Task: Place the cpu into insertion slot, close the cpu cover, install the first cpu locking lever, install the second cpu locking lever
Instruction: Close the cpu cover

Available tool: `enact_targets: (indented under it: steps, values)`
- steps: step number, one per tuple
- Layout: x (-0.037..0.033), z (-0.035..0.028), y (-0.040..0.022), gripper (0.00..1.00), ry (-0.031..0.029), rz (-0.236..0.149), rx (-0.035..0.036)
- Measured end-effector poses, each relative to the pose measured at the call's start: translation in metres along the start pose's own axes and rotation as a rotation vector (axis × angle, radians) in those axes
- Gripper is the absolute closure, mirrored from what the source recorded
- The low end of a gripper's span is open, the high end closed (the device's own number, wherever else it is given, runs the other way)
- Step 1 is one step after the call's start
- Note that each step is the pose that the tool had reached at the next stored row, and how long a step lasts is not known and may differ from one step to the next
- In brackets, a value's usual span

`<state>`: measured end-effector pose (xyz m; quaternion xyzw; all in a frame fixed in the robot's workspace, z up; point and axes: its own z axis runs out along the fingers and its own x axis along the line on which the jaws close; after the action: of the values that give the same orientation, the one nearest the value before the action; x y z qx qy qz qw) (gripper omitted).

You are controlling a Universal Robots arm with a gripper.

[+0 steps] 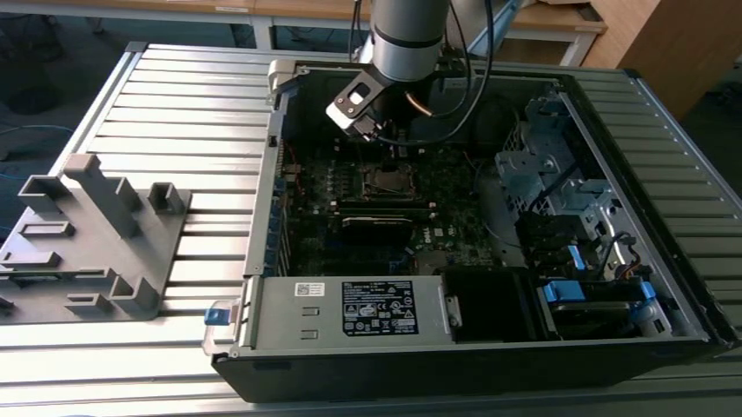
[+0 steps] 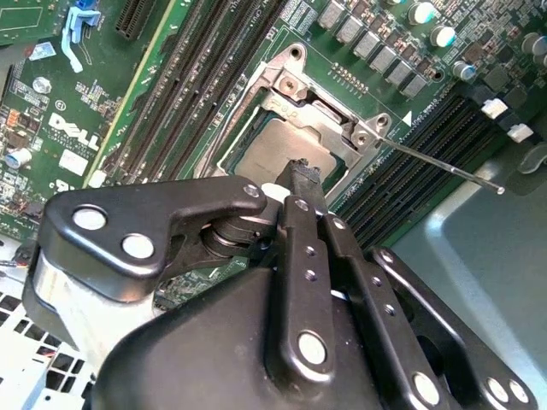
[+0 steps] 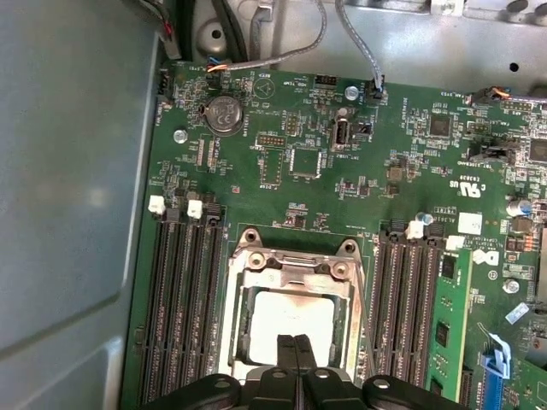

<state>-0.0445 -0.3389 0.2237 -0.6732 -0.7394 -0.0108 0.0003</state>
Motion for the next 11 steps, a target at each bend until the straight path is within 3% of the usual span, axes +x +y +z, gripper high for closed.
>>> enact_targets:
  steps: [5,11]
  values:
    - [0.0000,0.0001,0.0000,0.89,0.0011,-0.070,0.0010]
    - [0.0000,0.0001,0.0000,0.89,0.0011,-0.081,0.0012]
